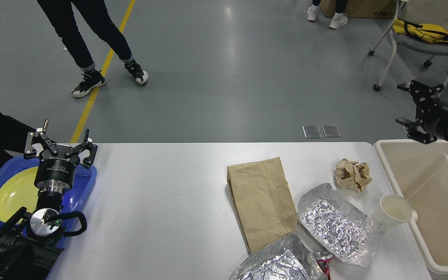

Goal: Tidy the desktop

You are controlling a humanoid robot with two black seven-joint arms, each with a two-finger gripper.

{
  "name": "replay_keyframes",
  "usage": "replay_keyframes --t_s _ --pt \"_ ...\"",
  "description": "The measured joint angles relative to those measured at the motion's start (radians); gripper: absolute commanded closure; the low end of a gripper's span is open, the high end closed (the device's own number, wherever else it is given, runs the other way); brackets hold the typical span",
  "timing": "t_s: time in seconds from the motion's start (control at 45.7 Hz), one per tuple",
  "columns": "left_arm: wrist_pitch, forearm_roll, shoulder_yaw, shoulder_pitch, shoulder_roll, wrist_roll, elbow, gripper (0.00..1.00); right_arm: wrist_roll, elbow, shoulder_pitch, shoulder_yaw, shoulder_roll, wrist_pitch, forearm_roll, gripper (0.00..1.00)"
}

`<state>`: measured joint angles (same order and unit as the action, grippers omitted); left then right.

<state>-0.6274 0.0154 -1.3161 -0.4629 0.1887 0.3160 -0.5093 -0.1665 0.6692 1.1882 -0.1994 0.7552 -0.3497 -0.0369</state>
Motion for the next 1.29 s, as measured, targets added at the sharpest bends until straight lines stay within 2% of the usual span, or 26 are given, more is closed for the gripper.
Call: replay_keyframes --t_s 0.35,0.482,0.635,0.788,1.029,1.291 --pt "0.0 0.0 0.0 0.0 0.0 -0.002 0.0 0.03 -0.001 0.046 0.329 -0.427 -0.141 -0.003 0.001 0.0" --pt "0.0 0.0 0.0 0.0 0.0 -0.002 0.0 0.03 -0.001 0.058 0.391 -0.633 -0.246 -0.003 0.002 0.0" --pt "0.0 0.0 0.0 0.0 0.0 -0.002 0.0 0.03 -0.001 0.12 0.417 -0.78 -0.328 -0.003 0.002 0.0" --pt "0.0 0.0 0.0 0.0 0.0 -0.002 0.0 0.03 -0.001 0.246 0.455 -0.857 -0.346 -0.003 0.002 0.0" --pt "0.0 0.0 0.0 0.0 0.0 -0.002 0.0 0.03 -0.001 0.293 0.613 -0.891 -0.321 -0.003 0.002 0.0" --pt "0.0 0.0 0.0 0.001 0.0 -0.001 0.0 0.03 -0.001 0.554 0.786 -0.891 -0.303 -0.005 0.002 0.0"
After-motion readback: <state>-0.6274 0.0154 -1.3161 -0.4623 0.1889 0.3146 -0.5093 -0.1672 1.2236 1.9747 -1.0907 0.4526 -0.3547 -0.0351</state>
